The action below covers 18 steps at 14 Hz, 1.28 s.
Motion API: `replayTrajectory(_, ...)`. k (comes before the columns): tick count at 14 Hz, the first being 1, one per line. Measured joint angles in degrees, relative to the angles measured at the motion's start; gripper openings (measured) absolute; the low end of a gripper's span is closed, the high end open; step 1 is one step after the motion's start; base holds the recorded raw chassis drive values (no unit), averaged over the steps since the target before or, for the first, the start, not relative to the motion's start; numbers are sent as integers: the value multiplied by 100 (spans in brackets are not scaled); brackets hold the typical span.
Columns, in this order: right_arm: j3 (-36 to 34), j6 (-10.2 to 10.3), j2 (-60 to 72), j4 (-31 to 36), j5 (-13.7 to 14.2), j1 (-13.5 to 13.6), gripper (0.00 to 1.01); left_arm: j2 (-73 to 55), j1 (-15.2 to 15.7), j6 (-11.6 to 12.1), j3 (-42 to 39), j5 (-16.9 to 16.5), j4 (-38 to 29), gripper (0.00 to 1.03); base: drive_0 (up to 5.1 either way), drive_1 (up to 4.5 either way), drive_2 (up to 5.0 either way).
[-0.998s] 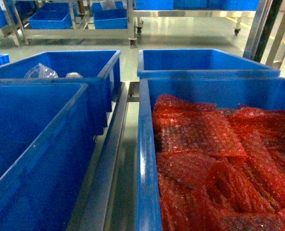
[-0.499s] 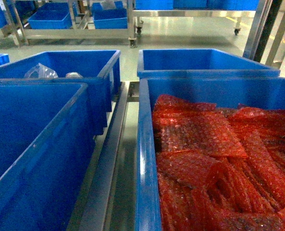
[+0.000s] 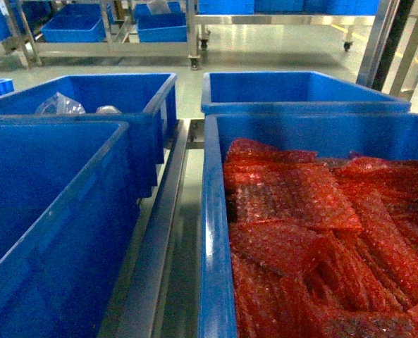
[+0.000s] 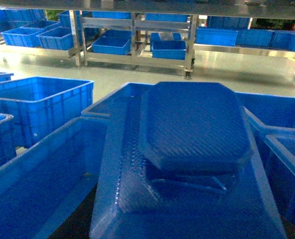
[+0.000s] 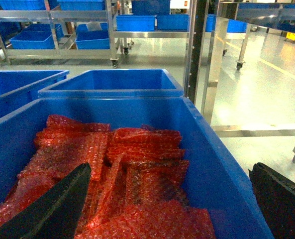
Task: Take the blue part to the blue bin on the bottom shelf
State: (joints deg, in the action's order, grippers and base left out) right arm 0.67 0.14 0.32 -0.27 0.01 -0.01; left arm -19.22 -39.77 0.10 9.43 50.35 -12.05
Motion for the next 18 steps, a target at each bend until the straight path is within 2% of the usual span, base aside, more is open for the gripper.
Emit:
replayTrajectory(10,0,0,-2,0,0,0,98,0,0,2,0,2,-2,43,0,0,0)
replayTrajectory(11,0,0,0,0,0,0,98,-157,-122,240,-92,507,-640,43,0,0,0)
replayTrajectory(12,0,2,0,0,0,0,98,-201,-118,496,-87,841,-645,43,0,0,0)
replayTrajectory(13,0,2,0,-2,2,0,98,-140,142,472,-68,588,-251,43,0,0,0)
replayTrajectory(14,0,0,0,7,-2,0,98,-581,872,304,-11,-79,-713,43,0,0,0)
replayTrajectory(15,0,0,0,-4,0,0,98,-1419,1742,50,199,-872,-1193,43,0,0,0)
replayTrajectory(16,0,0,0,-2,0,0,98,-2264,2470,-278,374,-1602,-1585,43,0,0,0)
replayTrajectory(17,0,0,0,-4,0,0,98,-3016,2898,-485,479,-1853,-1639,58,0,0,0)
replayTrajectory(18,0,0,0,4,-2,0,98,-3171,2907,-551,455,-1886,-1567,70,0,0,0)
